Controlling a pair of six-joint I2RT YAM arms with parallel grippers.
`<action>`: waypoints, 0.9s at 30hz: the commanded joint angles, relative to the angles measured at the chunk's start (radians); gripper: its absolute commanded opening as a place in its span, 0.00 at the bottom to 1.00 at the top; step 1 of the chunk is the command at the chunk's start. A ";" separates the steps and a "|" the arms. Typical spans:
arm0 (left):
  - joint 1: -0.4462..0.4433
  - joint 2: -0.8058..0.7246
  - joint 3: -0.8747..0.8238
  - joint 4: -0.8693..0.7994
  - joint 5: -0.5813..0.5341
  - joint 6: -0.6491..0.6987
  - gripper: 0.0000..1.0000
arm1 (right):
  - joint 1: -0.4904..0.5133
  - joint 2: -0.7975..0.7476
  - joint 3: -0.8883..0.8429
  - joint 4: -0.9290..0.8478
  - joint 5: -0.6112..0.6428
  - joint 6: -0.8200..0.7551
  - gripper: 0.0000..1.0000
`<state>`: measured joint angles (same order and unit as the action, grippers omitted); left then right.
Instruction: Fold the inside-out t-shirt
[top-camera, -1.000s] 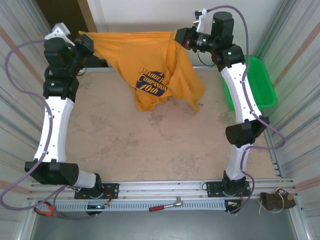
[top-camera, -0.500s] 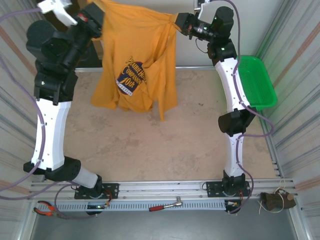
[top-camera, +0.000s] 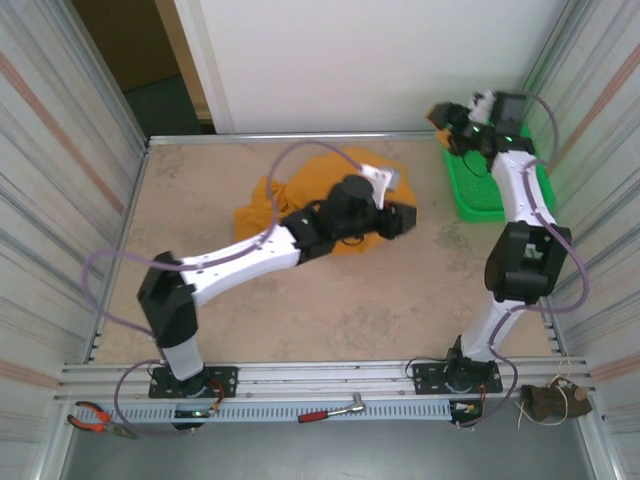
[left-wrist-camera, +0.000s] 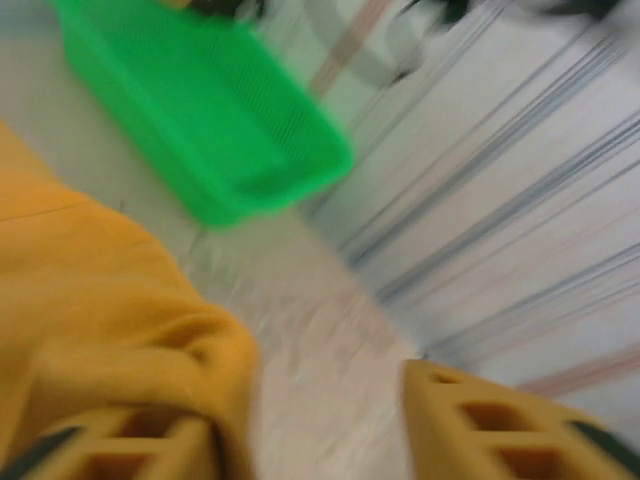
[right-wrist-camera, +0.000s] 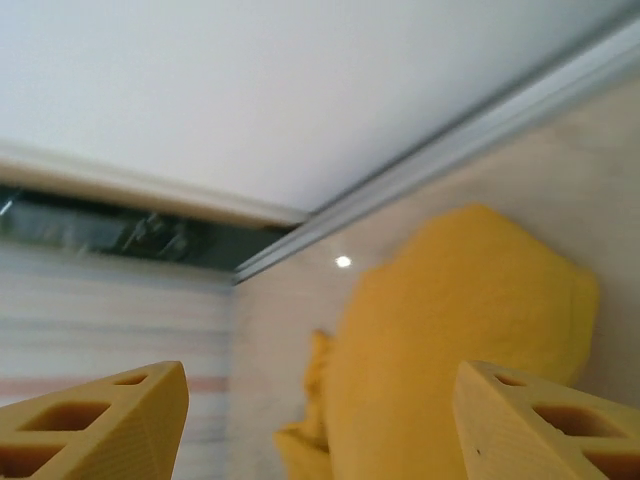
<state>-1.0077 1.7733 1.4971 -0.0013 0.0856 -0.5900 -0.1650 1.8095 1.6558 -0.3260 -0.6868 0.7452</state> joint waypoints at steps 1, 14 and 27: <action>0.022 -0.078 -0.044 0.117 -0.014 -0.002 0.63 | -0.030 -0.172 -0.094 -0.033 0.048 -0.104 0.69; 0.512 -0.549 -0.564 -0.357 -0.172 -0.184 0.77 | 0.304 -0.544 -0.589 -0.197 0.384 -0.174 0.70; 0.838 -0.314 -0.671 -0.243 0.043 -0.071 0.76 | 0.515 -0.630 -0.856 -0.203 0.506 -0.013 0.71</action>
<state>-0.1818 1.4193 0.7734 -0.2878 0.0902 -0.7200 0.3218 1.2087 0.8192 -0.5255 -0.2375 0.6720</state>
